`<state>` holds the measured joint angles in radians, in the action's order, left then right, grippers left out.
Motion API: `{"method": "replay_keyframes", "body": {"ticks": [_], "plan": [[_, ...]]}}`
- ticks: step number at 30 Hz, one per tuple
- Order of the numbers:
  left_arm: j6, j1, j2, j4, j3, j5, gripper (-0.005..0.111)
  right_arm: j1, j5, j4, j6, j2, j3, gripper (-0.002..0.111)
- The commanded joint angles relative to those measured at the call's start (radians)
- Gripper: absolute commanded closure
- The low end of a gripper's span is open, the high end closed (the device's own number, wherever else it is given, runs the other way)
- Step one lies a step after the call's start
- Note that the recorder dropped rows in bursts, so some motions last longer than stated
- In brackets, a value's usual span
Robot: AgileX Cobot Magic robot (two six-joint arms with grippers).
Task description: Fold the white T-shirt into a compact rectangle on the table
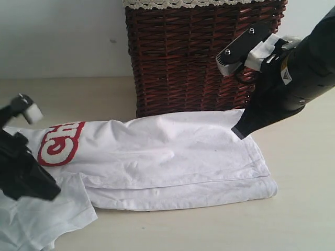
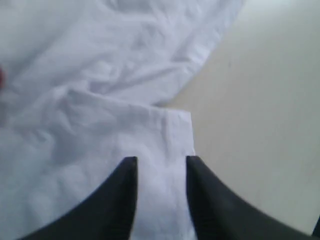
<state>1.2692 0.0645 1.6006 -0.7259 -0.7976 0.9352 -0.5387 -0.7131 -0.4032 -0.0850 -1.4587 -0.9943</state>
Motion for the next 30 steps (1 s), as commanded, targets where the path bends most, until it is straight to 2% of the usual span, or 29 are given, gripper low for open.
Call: {"method": "replay_keyframes", "body": {"ticks": [1, 4, 6, 11, 15, 18, 21, 23, 24, 27, 30], "plan": [[-0.229, 0.199, -0.006, 0.265, 0.056, -0.157, 0.037, 0.005, -0.003, 0.027, 0.012, 0.028, -0.002, 0.108], [-0.281, 0.277, -0.006, 0.313, 0.082, -0.193, 0.034, 0.005, 0.005, 0.034, 0.012, 0.030, -0.002, 0.108], [-0.294, 0.304, -0.006, 0.321, 0.094, -0.213, 0.034, 0.005, 0.005, 0.036, 0.012, 0.030, -0.002, 0.108], [-0.342, 0.309, -0.006, 0.335, 0.134, -0.267, 0.034, 0.005, 0.005, 0.050, 0.012, 0.030, -0.002, 0.108], [-0.467, 0.309, 0.007, 0.480, 0.183, -0.383, 0.035, 0.005, 0.005, 0.054, 0.012, 0.030, -0.002, 0.108], [-0.583, 0.309, 0.012, 0.608, 0.192, -0.408, 0.048, 0.005, 0.005, 0.059, 0.012, 0.030, -0.002, 0.108], [-0.611, 0.309, 0.005, 0.617, 0.192, -0.393, 0.075, 0.005, 0.007, 0.059, 0.012, 0.030, -0.002, 0.108], [-0.611, 0.309, -0.003, 0.609, 0.192, -0.374, 0.100, 0.005, 0.011, 0.059, 0.012, 0.030, -0.002, 0.108], [-0.608, 0.309, -0.007, 0.609, 0.192, -0.366, 0.106, 0.005, 0.011, 0.059, 0.012, 0.030, -0.002, 0.108], [-0.600, 0.309, -0.020, 0.609, 0.186, -0.300, 0.106, 0.005, 0.016, 0.059, 0.012, 0.030, -0.002, 0.108], [-0.573, 0.309, -0.036, 0.609, 0.137, -0.168, 0.107, 0.005, 0.020, 0.059, 0.014, 0.030, -0.002, 0.108]]}}
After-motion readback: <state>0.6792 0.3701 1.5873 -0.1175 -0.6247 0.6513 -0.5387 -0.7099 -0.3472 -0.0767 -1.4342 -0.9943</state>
